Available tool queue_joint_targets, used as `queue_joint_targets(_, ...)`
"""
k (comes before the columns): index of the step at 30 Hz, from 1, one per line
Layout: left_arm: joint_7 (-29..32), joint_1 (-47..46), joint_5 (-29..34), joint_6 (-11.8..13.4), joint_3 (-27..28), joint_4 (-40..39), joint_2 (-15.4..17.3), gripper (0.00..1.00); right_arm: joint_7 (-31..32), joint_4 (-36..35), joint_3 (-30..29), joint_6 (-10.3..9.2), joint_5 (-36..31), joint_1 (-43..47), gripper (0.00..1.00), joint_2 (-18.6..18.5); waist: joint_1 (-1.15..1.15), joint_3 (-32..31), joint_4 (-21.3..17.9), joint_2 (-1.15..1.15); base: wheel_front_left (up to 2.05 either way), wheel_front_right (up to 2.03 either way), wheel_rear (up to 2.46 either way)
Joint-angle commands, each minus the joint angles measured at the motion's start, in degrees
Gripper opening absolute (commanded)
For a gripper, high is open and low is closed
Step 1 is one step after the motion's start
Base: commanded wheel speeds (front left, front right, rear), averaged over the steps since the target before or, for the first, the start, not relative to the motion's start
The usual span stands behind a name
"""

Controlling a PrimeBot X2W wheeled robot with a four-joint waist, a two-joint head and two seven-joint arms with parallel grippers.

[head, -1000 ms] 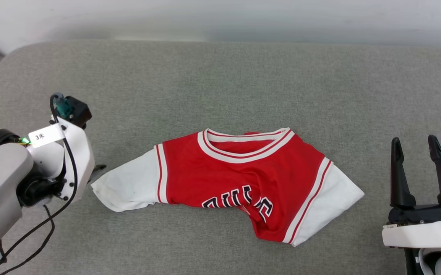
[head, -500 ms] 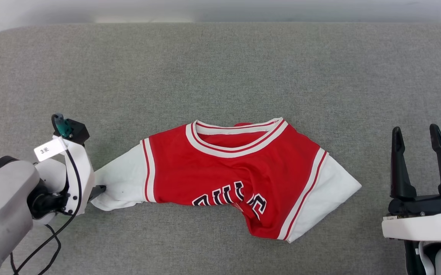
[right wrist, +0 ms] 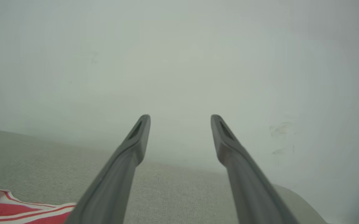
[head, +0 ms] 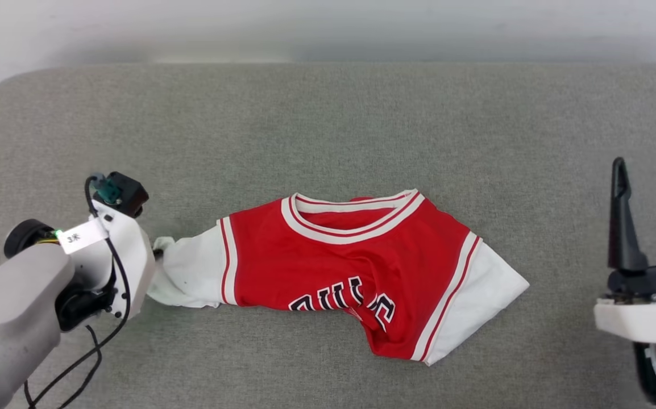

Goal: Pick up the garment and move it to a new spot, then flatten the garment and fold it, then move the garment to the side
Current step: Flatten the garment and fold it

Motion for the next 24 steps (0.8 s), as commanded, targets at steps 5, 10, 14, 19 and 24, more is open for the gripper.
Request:
queue_joint_targets(5,-3.2,0.0,1.6,0.4,0.3,-2.9,1.5,0.00,-0.1,3.6,2.0,-0.02,1.9,-3.9,1.00,-8.6,-0.01,-2.7,0.8,0.00,0.00,0.00,0.00)
queue_joint_targets(10,-4.1,1.1,2.4,1.2,0.0,-5.5,2.1,0.00,7.5,9.4,11.9,-0.02,9.7,-10.1,1.00,-20.8,-0.01,-4.3,1.2,0.00,0.00,0.00,0.00)
queue_joint_targets(14,-4.5,1.3,2.7,1.8,0.0,-7.4,2.1,0.00,22.4,9.2,23.1,-0.02,20.3,-15.2,1.00,-31.2,-0.01,-4.6,1.6,0.00,0.00,0.00,0.00)
queue_joint_targets(19,-5.1,0.9,2.9,2.4,0.1,-8.8,2.1,0.00,39.2,6.1,36.3,-0.03,33.0,-21.5,1.00,-40.9,-0.01,-4.2,2.3,0.00,0.00,0.00,0.00)
queue_joint_targets(24,-5.6,0.0,3.3,2.9,0.4,-9.7,2.2,0.00,54.5,5.8,46.6,-0.03,42.6,-26.7,1.00,-45.3,-0.01,-3.2,2.9,0.00,0.00,0.00,0.00)
